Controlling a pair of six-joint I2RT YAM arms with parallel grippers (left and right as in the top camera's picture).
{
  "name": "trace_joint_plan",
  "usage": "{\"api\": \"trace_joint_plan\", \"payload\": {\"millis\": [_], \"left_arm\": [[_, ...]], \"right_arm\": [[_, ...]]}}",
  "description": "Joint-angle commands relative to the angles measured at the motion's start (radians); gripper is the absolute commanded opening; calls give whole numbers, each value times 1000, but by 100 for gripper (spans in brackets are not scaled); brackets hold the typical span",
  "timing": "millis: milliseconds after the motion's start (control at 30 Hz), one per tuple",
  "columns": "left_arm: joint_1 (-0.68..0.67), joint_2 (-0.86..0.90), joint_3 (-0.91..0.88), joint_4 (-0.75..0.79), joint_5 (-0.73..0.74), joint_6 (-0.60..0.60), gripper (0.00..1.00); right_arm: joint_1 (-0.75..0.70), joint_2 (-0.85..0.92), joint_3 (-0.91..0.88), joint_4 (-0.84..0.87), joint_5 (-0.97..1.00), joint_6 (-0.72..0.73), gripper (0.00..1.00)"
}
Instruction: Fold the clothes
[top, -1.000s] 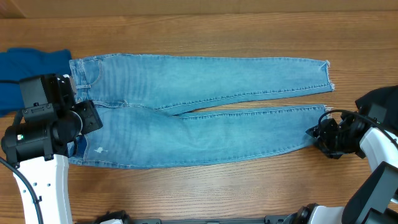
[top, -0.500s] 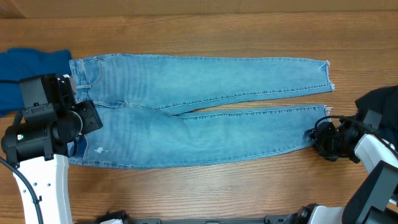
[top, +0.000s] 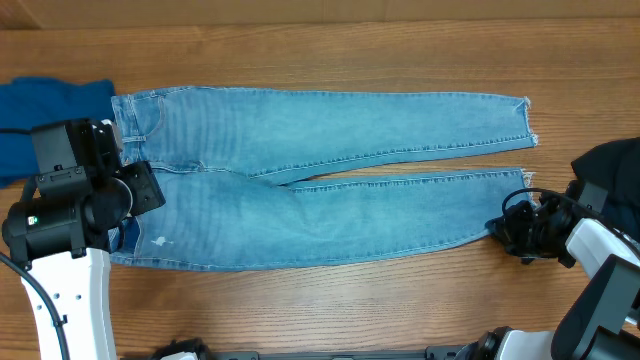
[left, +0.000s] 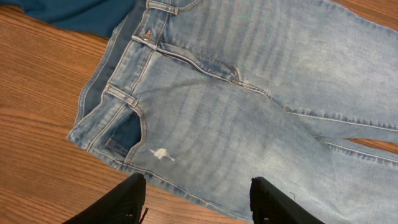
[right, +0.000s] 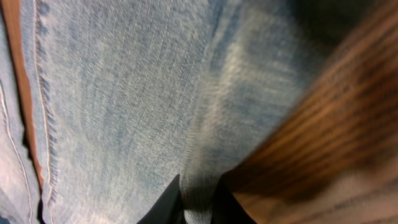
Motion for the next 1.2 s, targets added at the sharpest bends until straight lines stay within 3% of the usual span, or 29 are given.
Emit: {"api": "trace_joint_plan", "payload": {"millis": [0,100,400,500,700,933,1067,1167], "left_arm": [[4,-6,16,-2,11,37,55],[4,-6,21,-33,8,54,47],[4,-21,21,-149,55,50,40],[27,-63,20,-177,13,-56,51],[293,-131,14,-175,48,-109,72],[677,-58,-235,-21,434,-120,72],[776,-8,-409,123,565,-90,72],[782,32,-518,229,571,-62,73]], "right_arm": [[2,4,19,-40,29,0,14],[8,-37,76,-99,24,-43,14],[56,-132,249,-230,24,-77,10],[74,-132,277,-240,24,-77,10],[104,-132,282,-225,25,-74,10],[119,-132,282,-222,25,-74,10],[119,-132,282,-213,25,-74,10],[119,-132,282,-203,25,-72,10]]}}
